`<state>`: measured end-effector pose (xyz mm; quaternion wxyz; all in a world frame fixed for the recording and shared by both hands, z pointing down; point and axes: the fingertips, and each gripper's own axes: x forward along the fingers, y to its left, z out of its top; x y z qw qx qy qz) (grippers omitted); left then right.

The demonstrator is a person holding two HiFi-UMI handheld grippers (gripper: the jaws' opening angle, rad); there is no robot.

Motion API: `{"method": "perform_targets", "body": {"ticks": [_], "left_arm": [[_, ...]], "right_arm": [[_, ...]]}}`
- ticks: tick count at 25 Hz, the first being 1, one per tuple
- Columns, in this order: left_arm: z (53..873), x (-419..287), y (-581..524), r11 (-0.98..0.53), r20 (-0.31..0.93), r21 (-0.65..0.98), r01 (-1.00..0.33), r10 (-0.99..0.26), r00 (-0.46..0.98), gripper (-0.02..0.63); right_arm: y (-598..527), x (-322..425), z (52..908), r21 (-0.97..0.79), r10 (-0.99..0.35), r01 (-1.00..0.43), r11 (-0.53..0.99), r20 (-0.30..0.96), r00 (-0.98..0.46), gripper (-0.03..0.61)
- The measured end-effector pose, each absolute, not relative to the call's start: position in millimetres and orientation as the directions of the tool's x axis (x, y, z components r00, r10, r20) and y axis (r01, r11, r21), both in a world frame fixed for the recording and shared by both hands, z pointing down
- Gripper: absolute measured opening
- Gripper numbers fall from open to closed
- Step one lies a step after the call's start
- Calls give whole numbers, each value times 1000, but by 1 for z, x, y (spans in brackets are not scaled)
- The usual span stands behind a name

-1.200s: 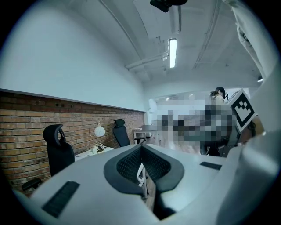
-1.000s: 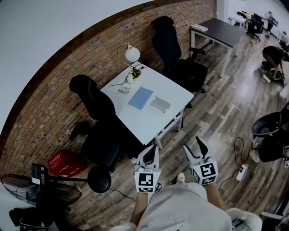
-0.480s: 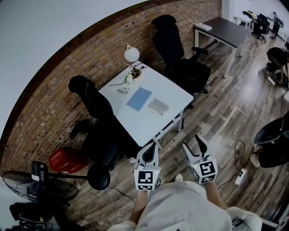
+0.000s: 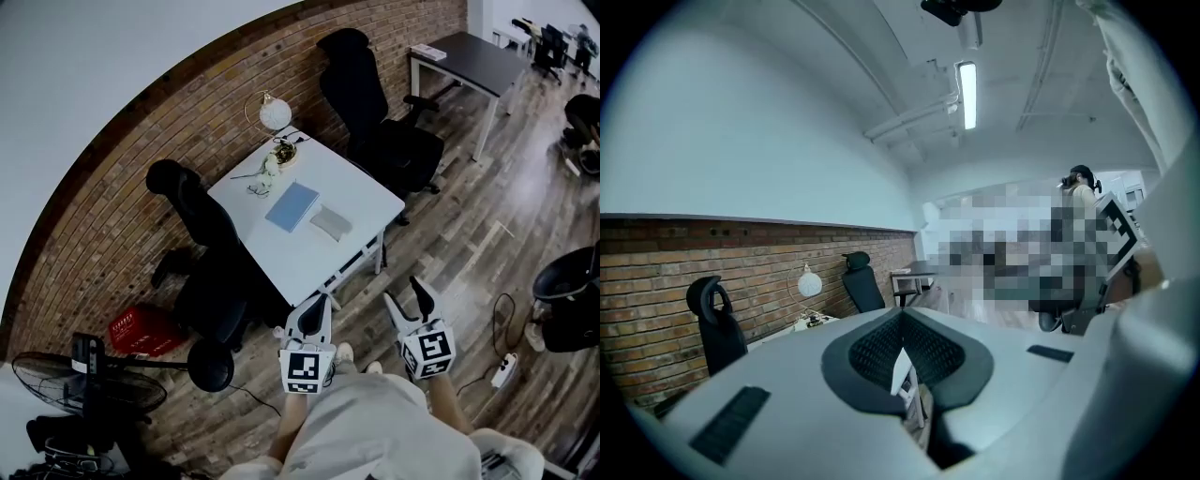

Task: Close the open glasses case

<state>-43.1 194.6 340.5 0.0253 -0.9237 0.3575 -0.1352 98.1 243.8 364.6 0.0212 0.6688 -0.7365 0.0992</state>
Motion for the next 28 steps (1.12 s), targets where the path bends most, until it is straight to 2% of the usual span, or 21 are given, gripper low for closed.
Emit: {"method": "perform_targets", "body": {"ticks": [28], "left_arm": [[358, -33, 104, -738, 242, -103, -667, -669, 703, 3]], "right_arm": [[149, 103, 374, -86, -971, -990, 108, 204, -124, 245]]}}
